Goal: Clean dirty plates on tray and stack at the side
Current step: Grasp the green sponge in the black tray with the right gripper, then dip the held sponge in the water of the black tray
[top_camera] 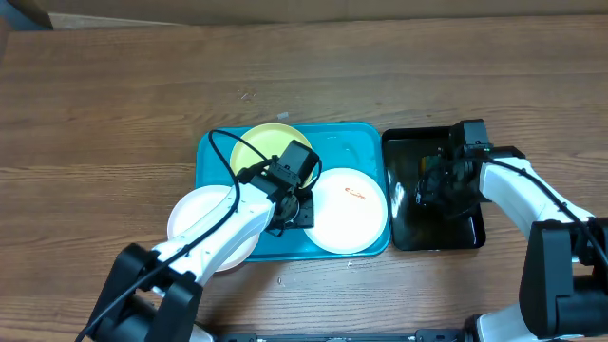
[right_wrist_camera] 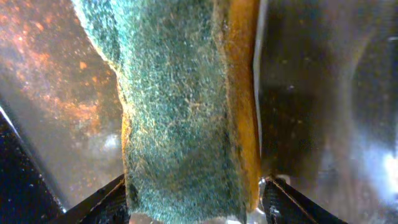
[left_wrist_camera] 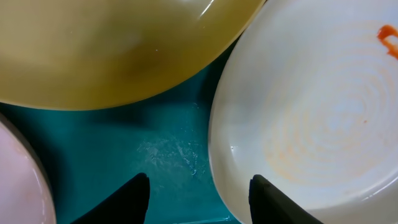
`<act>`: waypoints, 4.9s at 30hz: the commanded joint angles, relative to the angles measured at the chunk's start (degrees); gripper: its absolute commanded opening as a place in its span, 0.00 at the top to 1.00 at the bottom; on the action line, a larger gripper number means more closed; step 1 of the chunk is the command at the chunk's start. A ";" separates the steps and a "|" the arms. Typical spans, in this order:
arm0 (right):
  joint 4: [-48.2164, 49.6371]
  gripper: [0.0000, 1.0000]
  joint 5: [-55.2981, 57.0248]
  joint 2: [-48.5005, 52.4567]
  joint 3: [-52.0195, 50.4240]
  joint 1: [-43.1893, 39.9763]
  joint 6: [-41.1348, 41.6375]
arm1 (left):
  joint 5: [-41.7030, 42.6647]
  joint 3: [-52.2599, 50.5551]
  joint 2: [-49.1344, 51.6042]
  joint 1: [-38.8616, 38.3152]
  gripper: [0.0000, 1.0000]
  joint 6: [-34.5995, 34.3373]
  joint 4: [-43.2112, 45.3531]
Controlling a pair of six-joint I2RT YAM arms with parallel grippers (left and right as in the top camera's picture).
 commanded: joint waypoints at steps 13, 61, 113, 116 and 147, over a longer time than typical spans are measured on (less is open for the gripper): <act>4.66 0.32 4.81 0.35 3.26 -0.15 0.37 | -1.16 -0.59 0.92 -0.39 0.58 -1.14 2.10; 4.85 0.36 2.05 0.46 0.59 -0.09 0.37 | -0.68 -0.59 2.64 -0.37 0.58 -1.07 4.24; 9.49 0.27 1.18 1.14 1.53 -0.09 -1.36 | 0.37 -0.59 2.67 -0.37 0.70 0.17 7.52; 9.66 0.29 1.20 1.14 1.51 -0.04 -1.38 | 0.39 -0.59 3.37 -0.37 0.66 -0.07 7.50; 13.11 0.82 1.25 2.25 1.36 -0.04 -1.29 | 4.44 -0.52 5.77 2.54 0.63 0.22 7.61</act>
